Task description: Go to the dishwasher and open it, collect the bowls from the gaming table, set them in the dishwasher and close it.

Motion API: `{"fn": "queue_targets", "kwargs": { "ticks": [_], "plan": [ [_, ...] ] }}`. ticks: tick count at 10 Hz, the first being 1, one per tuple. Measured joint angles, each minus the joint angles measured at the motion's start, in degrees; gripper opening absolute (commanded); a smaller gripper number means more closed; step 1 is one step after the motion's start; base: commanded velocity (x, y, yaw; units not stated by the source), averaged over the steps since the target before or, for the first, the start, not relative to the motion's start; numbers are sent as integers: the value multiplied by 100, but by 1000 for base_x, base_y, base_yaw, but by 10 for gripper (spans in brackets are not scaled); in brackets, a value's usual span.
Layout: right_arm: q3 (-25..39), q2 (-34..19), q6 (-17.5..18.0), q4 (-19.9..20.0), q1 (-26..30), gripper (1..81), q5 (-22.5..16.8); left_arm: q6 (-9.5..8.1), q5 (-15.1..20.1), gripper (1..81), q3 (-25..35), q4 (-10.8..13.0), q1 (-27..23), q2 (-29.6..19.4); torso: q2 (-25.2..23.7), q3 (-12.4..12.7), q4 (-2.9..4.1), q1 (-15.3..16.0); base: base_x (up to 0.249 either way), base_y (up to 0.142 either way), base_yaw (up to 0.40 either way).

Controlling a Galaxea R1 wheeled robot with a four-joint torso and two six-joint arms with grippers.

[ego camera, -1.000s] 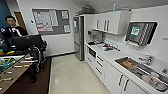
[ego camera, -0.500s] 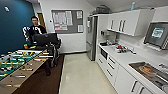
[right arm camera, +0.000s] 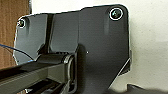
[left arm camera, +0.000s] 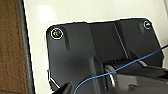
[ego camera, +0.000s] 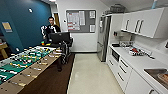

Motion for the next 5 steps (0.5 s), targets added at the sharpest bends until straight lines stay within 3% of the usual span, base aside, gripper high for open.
{"fn": "queue_targets", "kwargs": {
  "ticks": [3,5],
  "plan": [
    [328,-240,-2,4,0,811,9,6,-27,811,13,0,15,-38,0,0,0,0,0,0,339],
    [964,-502,-2,4,0,811,9,6,-52,811,16,0,30,-80,0,0,0,0,0,0,339]
  ]
}}
